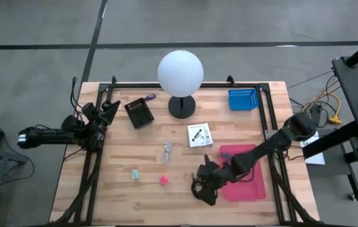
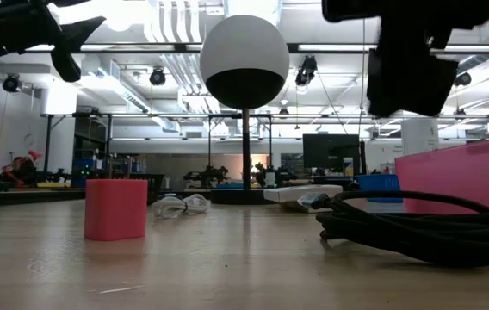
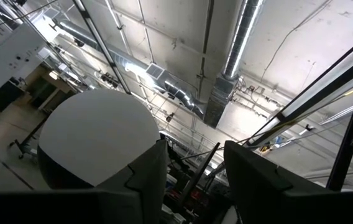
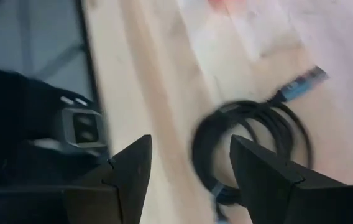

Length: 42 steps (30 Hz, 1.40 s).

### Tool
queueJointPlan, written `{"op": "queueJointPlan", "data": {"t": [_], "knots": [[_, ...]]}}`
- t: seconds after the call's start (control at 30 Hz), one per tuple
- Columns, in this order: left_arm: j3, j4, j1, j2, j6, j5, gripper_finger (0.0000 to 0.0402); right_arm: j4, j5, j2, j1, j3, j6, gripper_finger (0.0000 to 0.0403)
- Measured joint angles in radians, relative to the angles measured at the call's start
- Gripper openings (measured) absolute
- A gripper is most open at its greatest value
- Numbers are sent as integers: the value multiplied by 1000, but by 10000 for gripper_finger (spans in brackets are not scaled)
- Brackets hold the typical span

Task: Pick and place items into bin
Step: Put the black charger cable into the pink bin

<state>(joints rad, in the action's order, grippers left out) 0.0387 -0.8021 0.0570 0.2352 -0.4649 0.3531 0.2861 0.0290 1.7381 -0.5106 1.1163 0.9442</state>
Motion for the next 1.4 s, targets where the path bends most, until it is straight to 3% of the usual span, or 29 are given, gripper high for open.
{"op": "queueJointPlan", "data": {"t": [0.17, 0.27, 0.43, 0.63, 1.2, 1.4], "knots": [[0, 0, 0, 1, 0, 0, 144, 262, 23, 105, 0, 153, -75, 203], [0, 0, 0, 1, 0, 0, 144, 332, 34, 158, 0, 223, -105, 203], [0, 2, 0, 3, 0, 0, 144, 342, 34, 238, 0, 283, -138, 203], [0, 5, 0, 1, 0, 0, 144, 397, 38, 309, 1, 321, -60, 203], [-2, 3, 0, 1, 0, 0, 144, 466, 105, 316, 1, 322, -44, 202], [-2, 4, 0, 1, 0, 0, 144, 466, 104, 324, 1, 322, -36, 169]]}}
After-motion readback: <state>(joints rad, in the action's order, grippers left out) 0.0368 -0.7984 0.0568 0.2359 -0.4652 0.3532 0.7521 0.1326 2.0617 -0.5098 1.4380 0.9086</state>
